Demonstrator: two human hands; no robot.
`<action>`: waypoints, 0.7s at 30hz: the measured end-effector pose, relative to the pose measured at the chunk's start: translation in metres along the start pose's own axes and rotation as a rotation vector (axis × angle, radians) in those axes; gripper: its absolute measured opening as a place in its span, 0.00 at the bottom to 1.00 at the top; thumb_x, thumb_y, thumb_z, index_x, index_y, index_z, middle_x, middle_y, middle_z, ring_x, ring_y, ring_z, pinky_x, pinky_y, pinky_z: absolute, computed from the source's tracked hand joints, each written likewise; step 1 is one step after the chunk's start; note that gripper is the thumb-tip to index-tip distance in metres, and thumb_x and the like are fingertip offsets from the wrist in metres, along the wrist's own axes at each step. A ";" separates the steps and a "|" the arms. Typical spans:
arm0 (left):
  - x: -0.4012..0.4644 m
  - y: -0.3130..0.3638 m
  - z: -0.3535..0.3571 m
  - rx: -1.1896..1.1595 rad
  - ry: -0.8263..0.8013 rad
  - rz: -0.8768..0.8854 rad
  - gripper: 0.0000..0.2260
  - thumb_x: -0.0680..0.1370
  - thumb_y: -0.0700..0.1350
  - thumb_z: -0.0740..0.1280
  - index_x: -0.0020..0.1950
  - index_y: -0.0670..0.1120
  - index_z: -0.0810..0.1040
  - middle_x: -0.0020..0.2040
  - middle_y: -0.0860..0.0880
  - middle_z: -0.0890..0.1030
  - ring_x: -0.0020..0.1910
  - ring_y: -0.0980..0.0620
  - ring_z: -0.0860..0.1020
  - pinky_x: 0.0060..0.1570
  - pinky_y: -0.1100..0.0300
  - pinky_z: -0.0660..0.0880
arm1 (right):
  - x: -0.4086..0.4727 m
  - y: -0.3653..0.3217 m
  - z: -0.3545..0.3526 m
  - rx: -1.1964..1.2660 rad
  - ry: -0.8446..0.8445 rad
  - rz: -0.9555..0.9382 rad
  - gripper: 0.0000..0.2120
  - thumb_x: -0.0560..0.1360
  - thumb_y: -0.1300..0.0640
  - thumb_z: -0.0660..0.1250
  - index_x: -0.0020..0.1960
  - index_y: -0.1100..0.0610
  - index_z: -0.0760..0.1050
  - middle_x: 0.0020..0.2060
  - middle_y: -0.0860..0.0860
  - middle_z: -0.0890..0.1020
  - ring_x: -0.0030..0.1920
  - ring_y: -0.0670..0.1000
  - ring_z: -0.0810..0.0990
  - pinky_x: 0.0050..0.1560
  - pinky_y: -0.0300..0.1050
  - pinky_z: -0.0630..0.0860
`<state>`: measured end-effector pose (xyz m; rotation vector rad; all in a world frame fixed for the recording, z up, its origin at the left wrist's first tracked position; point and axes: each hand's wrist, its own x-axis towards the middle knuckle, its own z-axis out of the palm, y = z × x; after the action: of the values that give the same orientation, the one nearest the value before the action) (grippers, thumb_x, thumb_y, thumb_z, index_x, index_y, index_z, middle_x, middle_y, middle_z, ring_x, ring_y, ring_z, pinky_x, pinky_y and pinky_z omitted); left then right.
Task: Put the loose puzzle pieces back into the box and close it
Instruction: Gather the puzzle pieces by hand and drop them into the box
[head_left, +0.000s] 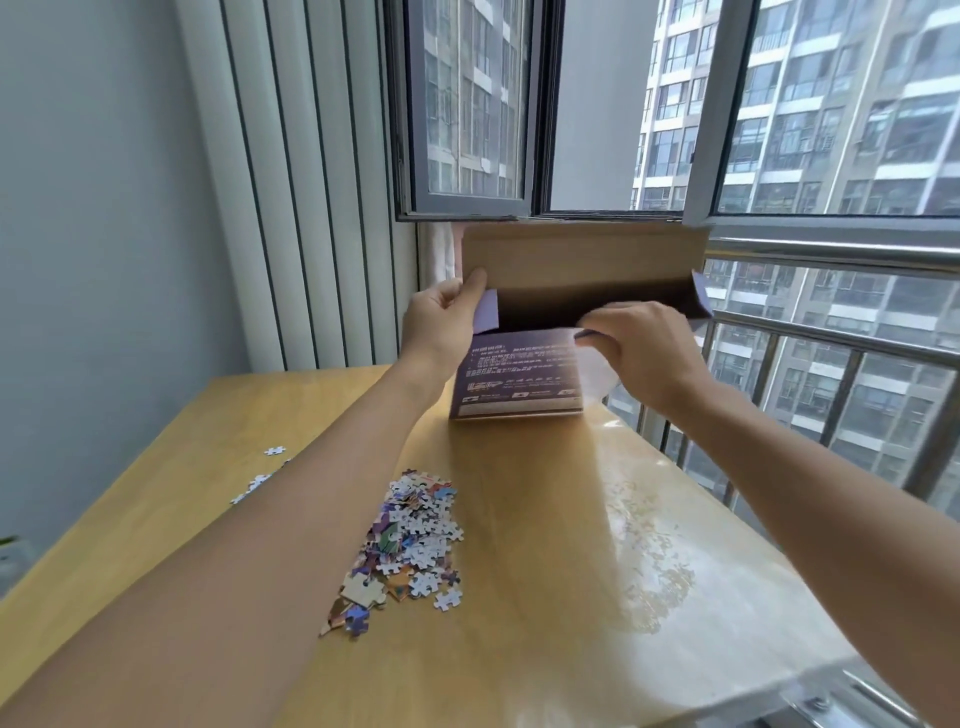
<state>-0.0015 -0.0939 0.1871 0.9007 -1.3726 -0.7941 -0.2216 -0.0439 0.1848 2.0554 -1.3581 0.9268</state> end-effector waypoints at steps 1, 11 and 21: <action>0.002 0.002 0.000 0.001 0.009 -0.012 0.21 0.81 0.59 0.65 0.49 0.40 0.81 0.46 0.39 0.83 0.46 0.44 0.81 0.48 0.50 0.77 | 0.000 0.001 -0.001 0.014 0.001 -0.001 0.05 0.77 0.57 0.70 0.46 0.55 0.85 0.39 0.50 0.86 0.38 0.55 0.82 0.39 0.50 0.78; -0.017 -0.043 0.006 0.092 -0.167 -0.115 0.20 0.73 0.62 0.70 0.39 0.44 0.80 0.40 0.52 0.80 0.42 0.54 0.76 0.49 0.56 0.72 | -0.035 0.004 0.026 -0.195 -0.347 0.108 0.06 0.75 0.58 0.69 0.46 0.49 0.85 0.40 0.48 0.84 0.40 0.57 0.80 0.35 0.45 0.72; -0.072 -0.102 0.009 0.330 -0.345 -0.279 0.21 0.79 0.54 0.70 0.38 0.37 0.80 0.32 0.49 0.76 0.33 0.53 0.71 0.37 0.60 0.66 | -0.059 -0.027 0.038 0.161 -0.884 0.265 0.05 0.73 0.50 0.72 0.41 0.49 0.86 0.35 0.46 0.86 0.39 0.49 0.83 0.44 0.45 0.82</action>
<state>-0.0105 -0.0776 0.0636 1.2760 -1.7368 -0.9848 -0.2025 -0.0271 0.1141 2.5857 -2.0777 0.1765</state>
